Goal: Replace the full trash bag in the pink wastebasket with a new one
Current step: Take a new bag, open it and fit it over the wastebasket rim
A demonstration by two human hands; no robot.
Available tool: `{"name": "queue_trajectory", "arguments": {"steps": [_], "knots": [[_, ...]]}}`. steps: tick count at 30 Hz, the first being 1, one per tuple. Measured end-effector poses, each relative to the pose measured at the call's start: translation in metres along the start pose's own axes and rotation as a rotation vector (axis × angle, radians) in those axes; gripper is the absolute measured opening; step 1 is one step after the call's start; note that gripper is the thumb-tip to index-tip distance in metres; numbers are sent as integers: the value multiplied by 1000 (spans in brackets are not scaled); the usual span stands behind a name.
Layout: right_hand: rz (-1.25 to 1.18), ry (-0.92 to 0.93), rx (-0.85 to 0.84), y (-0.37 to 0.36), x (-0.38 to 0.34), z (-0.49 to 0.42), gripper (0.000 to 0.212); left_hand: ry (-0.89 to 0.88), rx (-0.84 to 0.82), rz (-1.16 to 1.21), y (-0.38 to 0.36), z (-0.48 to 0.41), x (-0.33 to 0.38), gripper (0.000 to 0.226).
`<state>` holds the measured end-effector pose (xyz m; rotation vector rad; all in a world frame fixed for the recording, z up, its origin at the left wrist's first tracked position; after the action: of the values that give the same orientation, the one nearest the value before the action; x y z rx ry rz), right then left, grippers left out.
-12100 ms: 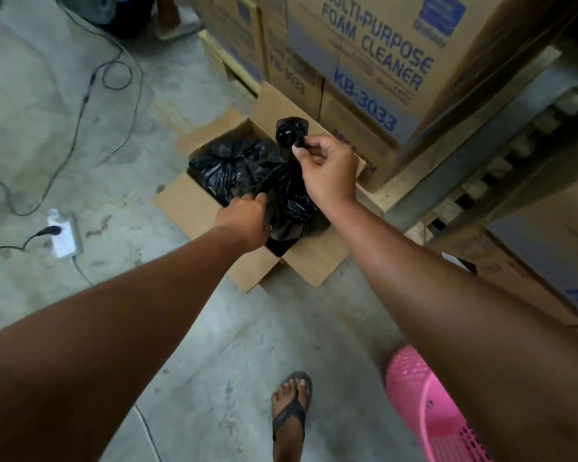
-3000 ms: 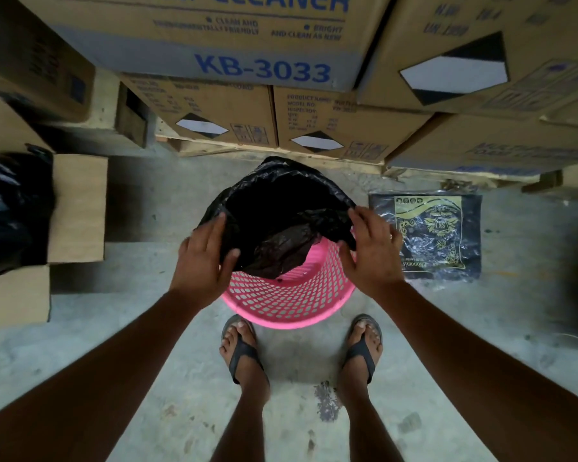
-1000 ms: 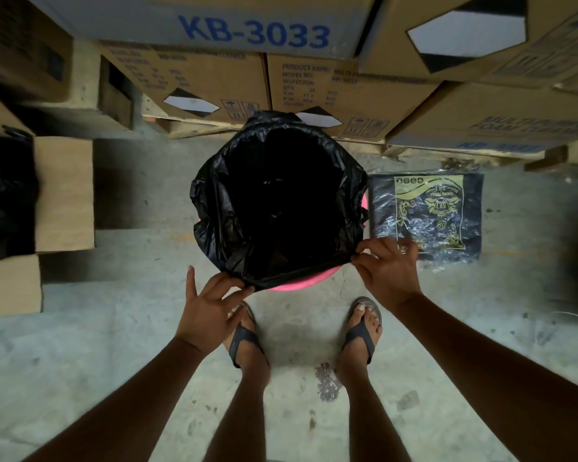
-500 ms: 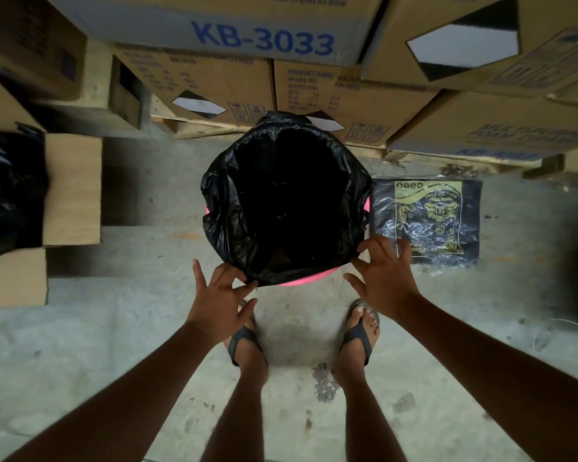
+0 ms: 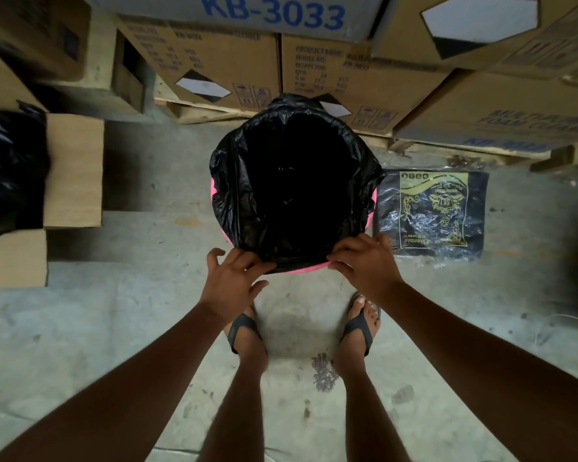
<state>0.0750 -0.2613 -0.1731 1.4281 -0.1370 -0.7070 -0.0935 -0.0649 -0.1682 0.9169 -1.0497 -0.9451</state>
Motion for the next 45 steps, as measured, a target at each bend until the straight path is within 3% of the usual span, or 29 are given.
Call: {"name": "queue_trajectory", "arguments": {"steps": [3,7,12,17,20,21,23,26,29,33,37,39,41,45], "knots": [[-58,53,10,1,0,0,10,-8,49,2,2,-8,-1,14],[-128,105,14,-2,1,4,7,-63,53,-39,3,-9,-1,9],[156,38,-130,-16,-10,12,23,-22,-59,-130,0,-3,7,29],[292,-111,-239,-30,-18,19,32,41,-366,-205,-22,18,0,67],[276,-104,-329,-34,-20,38,58,102,-509,53,-41,33,-8,57],[235,-112,-348,-33,-20,44,58,198,-478,232,-40,35,-10,49],[56,-195,-354,-27,-15,49,39,340,-258,437,-20,29,-15,34],[-190,-348,-136,-6,-6,44,20,320,56,435,13,12,-17,25],[-282,-379,87,15,5,21,21,260,250,340,35,-20,-21,22],[-239,-475,259,34,30,-32,26,462,167,138,49,-70,-37,44],[-65,-598,215,40,54,-79,48,613,22,72,56,-108,-55,67],[-103,-611,215,41,64,-93,46,651,-9,94,60,-122,-63,73],[-183,-588,243,40,74,-103,35,669,9,156,66,-132,-73,64],[-268,-573,266,39,87,-109,43,617,116,286,70,-134,-101,45]]}}
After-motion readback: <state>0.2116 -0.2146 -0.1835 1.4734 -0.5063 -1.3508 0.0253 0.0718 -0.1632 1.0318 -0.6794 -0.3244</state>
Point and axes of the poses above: each hand's wrist, its own z-axis away from the middle knuckle, its own y-axis out of the back of the hand, x = y × z, the point moved 5 cm from there along -z, towards the middle knuckle
